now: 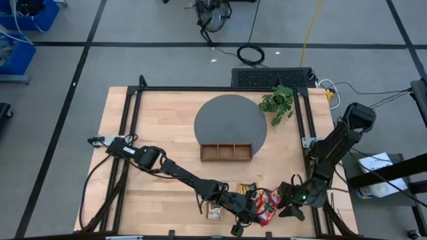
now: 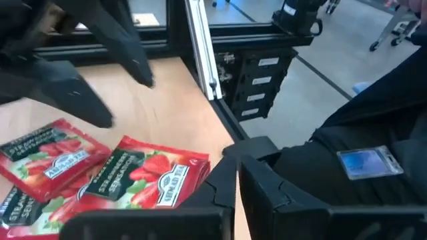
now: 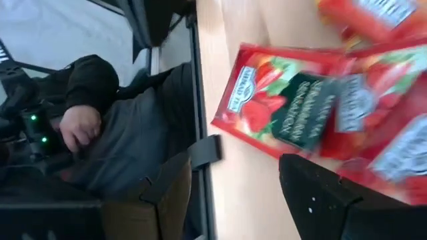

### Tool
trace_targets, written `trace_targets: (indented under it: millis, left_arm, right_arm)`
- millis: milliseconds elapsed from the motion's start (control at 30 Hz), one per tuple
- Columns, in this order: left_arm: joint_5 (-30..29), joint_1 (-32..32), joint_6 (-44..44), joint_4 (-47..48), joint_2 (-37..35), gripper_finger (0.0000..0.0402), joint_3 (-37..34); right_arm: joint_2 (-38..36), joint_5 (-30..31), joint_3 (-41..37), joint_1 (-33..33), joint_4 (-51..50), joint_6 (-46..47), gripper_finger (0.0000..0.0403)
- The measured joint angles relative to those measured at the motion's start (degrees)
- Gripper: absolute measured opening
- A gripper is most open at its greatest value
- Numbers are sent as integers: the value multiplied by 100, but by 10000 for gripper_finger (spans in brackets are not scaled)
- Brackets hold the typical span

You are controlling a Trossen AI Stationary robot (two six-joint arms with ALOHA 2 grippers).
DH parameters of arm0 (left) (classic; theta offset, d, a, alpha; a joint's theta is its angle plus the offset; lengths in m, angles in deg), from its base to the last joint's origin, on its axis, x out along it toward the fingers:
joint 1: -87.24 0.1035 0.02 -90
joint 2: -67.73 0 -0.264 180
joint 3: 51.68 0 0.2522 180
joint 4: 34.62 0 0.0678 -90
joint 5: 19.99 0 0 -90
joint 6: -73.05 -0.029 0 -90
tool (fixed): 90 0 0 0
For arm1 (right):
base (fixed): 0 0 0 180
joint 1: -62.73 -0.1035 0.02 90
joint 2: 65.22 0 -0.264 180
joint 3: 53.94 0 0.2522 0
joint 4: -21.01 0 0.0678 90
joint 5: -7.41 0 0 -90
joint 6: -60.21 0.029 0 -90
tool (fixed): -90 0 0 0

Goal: Pick & Place Tea
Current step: Put the red tea bag into the right wooden organizer

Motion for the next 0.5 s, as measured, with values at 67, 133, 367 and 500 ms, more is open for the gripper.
trace_targets:
  millis: [67,133,367,500]
  left_arm:
    - [-2,-25,-15,-26,-4,21,2]
    - [-1,-38,-22,10,-4,11,2]
    - [3,-42,-18,102,41,16,2]
    - [5,-28,-30,201,66,10,2]
  right_arm:
    - [178,-51,205,-41,-23,149,212]
    - [371,-144,461,-61,-165,259,212]
    - [913,-43,822,-66,-885,1007,212]
    - [1020,172,815,-53,-937,1395,212]
